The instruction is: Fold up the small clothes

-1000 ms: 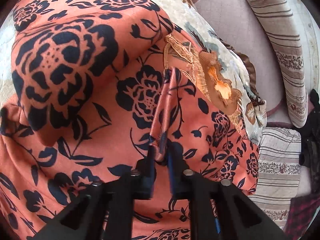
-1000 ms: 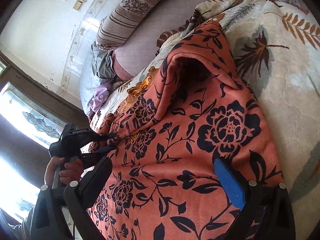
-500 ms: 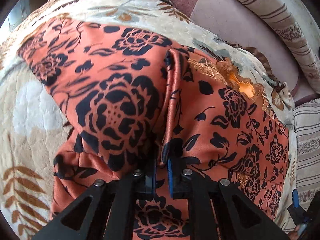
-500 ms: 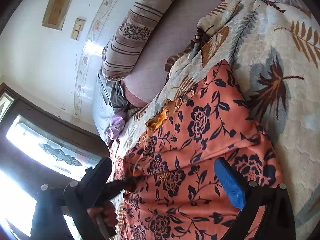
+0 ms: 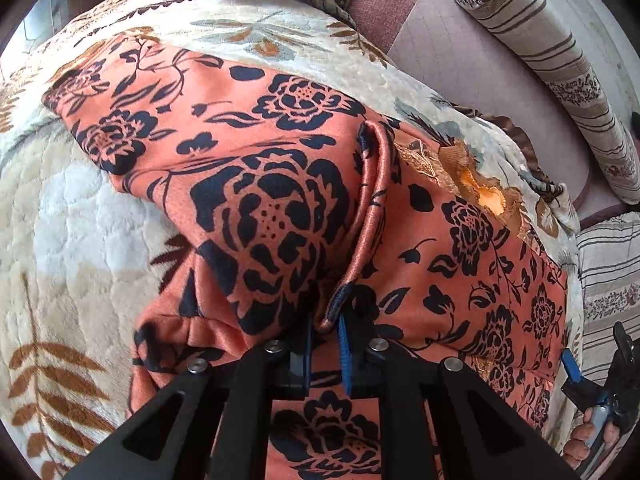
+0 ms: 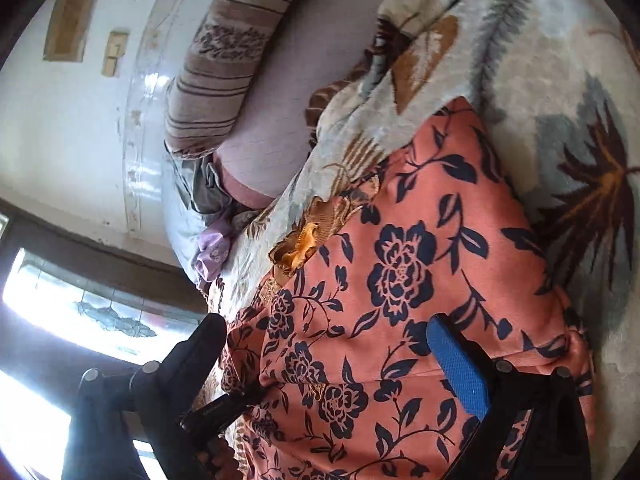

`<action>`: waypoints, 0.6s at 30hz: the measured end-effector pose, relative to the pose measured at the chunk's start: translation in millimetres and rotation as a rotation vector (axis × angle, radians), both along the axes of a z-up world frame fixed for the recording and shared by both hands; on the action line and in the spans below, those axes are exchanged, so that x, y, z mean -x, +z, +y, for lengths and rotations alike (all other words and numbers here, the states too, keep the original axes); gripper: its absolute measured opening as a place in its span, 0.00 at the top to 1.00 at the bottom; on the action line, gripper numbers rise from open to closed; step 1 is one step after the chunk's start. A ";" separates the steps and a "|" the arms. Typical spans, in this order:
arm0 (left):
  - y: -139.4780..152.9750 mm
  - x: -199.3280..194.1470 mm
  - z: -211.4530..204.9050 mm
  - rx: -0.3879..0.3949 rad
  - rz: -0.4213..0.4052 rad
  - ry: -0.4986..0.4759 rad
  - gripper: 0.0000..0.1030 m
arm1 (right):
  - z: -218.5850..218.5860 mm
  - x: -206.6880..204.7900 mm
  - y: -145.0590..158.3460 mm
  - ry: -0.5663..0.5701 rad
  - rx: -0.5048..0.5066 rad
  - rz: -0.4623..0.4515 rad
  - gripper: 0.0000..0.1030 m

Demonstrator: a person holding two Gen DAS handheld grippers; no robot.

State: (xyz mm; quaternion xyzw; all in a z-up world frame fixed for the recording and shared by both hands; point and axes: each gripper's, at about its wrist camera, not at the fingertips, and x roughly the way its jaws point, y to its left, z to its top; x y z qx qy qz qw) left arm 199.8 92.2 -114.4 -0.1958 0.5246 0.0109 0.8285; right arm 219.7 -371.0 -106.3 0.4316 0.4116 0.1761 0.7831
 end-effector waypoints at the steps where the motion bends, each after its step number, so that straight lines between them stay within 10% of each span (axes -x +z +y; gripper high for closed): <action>1: 2.7 -0.1 4.9 -0.023 -0.002 0.004 0.87 | 2.6 -3.3 -12.4 0.014 0.049 0.049 0.01; 2: 3.9 -1.5 10.8 -0.029 0.001 0.008 0.87 | 3.5 -8.8 -30.6 0.028 0.085 0.141 0.02; 8: 10.8 1.7 31.2 -0.015 0.016 -0.031 0.87 | 11.7 4.4 -2.8 0.047 0.104 0.026 0.02; 13: 39.0 35.5 44.7 0.064 -0.064 -0.088 0.50 | 26.6 -3.9 -25.4 0.100 0.250 0.105 0.02; 18: 69.8 75.3 117.9 0.137 -0.232 0.055 0.34 | 29.8 26.8 15.4 0.035 0.290 -0.090 0.02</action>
